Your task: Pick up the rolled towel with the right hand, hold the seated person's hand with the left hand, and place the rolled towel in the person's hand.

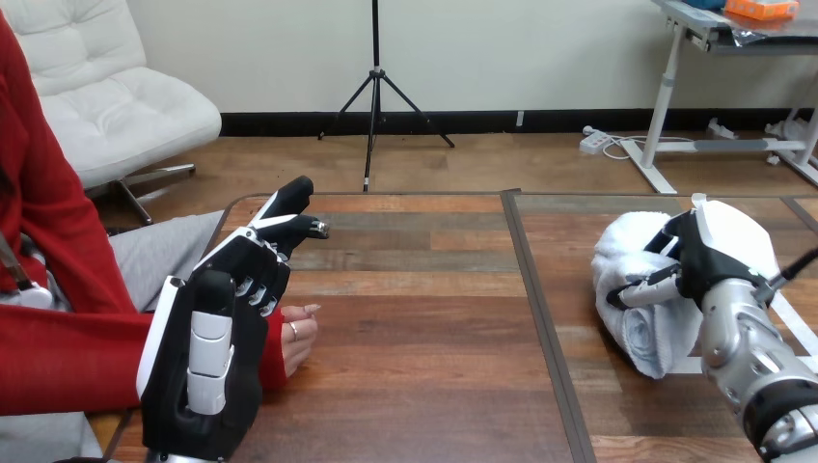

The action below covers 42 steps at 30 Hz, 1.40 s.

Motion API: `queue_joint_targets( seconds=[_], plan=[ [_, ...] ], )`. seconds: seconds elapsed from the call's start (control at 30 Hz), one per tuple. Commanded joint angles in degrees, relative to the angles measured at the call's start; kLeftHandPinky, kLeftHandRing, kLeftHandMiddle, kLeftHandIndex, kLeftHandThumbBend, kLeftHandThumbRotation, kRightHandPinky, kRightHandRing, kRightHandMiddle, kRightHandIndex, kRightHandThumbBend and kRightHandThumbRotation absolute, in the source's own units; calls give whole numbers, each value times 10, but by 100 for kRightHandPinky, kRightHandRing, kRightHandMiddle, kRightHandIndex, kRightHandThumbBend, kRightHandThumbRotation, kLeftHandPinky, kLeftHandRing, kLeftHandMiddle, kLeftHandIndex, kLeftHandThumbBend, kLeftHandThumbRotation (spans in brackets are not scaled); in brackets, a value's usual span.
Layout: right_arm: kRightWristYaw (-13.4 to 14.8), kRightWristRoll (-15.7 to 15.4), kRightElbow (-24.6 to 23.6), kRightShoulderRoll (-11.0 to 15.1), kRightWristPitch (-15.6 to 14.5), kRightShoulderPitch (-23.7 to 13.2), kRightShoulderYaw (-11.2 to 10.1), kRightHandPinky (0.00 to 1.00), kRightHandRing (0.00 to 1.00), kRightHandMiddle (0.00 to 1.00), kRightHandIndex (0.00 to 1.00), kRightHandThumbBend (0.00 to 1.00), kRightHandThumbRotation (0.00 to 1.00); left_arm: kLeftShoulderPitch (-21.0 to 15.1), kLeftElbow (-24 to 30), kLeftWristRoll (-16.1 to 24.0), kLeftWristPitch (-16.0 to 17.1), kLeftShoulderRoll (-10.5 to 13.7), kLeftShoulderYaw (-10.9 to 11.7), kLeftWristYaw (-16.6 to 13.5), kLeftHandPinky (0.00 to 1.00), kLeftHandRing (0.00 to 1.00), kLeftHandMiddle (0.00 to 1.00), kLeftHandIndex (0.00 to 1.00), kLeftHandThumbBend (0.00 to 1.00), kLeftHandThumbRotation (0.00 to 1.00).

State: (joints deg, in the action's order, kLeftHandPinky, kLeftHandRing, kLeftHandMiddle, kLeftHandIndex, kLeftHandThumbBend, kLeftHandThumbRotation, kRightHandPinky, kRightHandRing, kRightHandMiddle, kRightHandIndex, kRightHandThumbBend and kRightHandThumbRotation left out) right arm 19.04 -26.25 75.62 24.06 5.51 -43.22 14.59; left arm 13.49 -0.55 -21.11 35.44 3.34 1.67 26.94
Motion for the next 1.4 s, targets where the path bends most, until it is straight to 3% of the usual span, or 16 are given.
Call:
queue_joint_targets(
  seconds=[0.0,0.1,0.2,0.23,0.33,0.43,0.63,0.73,0.97,1.13,1.37],
  plan=[
    [1,15,-2,-17,25,6,-14,36,43,49,47,73,0,-19,-2,13,10,0,7,-7,95,92,85,63,67,93],
    [7,23,-5,-15,41,8,-21,36,44,49,47,72,0,-17,-1,39,7,1,12,-27,93,90,84,62,70,92],
    [10,34,-8,-15,54,10,-32,37,43,48,47,71,0,-18,-4,96,18,3,22,-58,92,89,84,63,72,93],
    [13,37,-9,-14,62,11,-36,37,43,48,47,71,0,-20,-9,140,32,4,32,-82,91,89,83,63,72,93],
    [21,43,-13,-13,79,14,-43,37,43,47,46,71,0,-26,-19,218,54,10,48,-125,84,86,82,64,70,96],
    [26,50,-17,-12,92,17,-50,37,43,47,46,72,0,-29,-24,264,55,20,56,-154,79,83,80,66,63,92],
    [19,68,-26,-9,118,22,-68,39,43,47,46,71,0,-28,-21,321,35,36,67,-196,78,81,79,69,64,81],
    [17,76,-32,-7,130,24,-74,40,44,47,47,70,0,-26,-17,339,29,42,69,-212,80,81,79,72,71,76],
    [12,92,-51,-4,150,30,-87,39,44,48,48,69,0,-17,20,403,2,66,77,-241,93,87,86,85,93,75],
    [10,102,-69,0,164,36,-93,38,44,48,48,69,0,-17,44,465,-12,82,86,-274,95,90,90,89,98,75],
    [9,111,-93,4,174,43,-103,37,42,47,47,69,0,-22,64,531,-40,104,92,-308,90,93,94,93,100,75]
  ],
)
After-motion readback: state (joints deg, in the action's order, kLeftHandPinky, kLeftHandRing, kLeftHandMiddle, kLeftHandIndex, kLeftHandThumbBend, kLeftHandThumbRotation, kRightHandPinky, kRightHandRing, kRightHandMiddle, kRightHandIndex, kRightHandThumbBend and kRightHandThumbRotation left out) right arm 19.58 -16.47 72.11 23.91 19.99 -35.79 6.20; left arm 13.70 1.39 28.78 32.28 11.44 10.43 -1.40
